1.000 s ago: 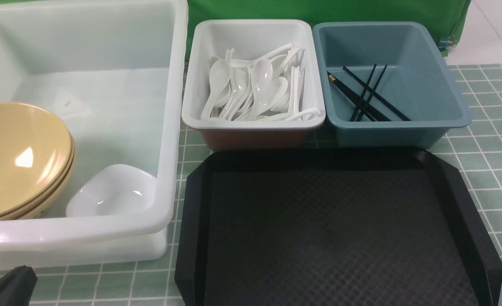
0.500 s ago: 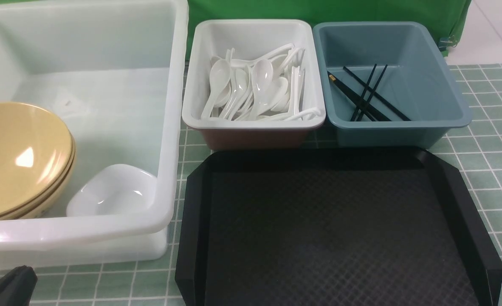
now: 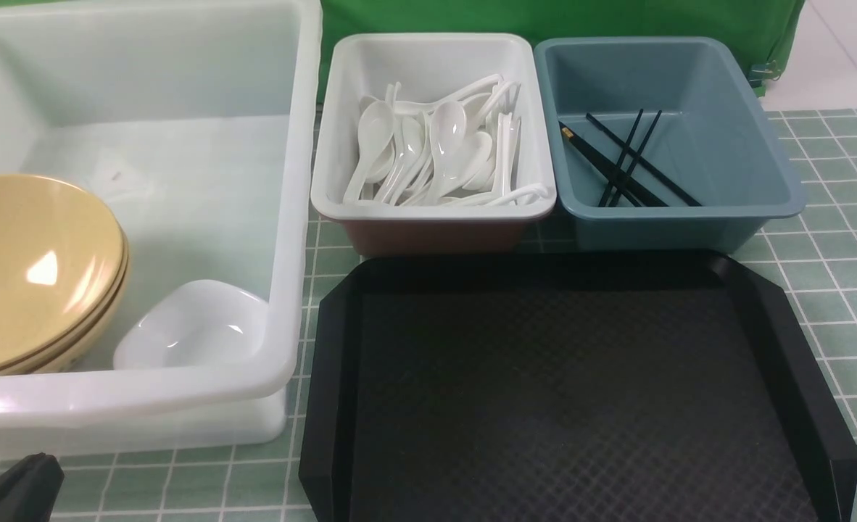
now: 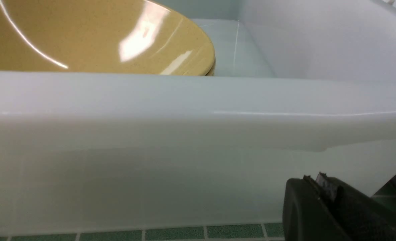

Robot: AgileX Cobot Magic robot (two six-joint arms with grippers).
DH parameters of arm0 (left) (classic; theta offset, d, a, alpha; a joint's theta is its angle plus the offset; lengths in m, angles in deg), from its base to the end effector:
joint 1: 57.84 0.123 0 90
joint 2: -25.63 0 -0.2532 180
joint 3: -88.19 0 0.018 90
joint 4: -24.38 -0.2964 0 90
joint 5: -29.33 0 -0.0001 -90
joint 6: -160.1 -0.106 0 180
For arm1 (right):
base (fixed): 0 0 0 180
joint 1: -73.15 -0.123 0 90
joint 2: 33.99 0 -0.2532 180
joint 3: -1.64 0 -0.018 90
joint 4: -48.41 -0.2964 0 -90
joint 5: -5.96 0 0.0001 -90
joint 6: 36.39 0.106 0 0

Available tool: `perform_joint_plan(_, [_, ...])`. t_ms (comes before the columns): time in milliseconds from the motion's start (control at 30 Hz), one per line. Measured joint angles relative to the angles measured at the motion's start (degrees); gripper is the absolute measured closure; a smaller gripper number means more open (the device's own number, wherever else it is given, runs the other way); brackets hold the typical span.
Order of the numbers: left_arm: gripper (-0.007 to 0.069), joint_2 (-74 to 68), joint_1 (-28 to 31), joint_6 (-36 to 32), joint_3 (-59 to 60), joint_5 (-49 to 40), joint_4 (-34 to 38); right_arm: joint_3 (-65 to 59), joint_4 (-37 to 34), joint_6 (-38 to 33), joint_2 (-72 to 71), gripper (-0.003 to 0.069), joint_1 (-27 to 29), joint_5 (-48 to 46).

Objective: On blue table put chopsticks spoon bowls plates into blue grey white boxes.

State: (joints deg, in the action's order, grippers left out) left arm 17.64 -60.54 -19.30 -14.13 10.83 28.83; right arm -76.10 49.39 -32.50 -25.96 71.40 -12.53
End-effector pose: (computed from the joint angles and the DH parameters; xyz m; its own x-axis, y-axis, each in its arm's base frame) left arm 0.1459 -0.0095 0.1726 -0.2487 -0.0724 -0.9659 0.0502 0.9949 -0.0875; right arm 0.1462 0.0039 0.1720 -0.2471 0.0441 -0.9680 -0.0125 0.9987 0.0487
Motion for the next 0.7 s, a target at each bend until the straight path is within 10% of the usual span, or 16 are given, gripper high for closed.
perform_joint_plan(700, [0.062,0.0,0.0,0.0,0.0,0.0,0.0,0.0,0.0,-0.1,0.0,0.0526,0.0,0.0])
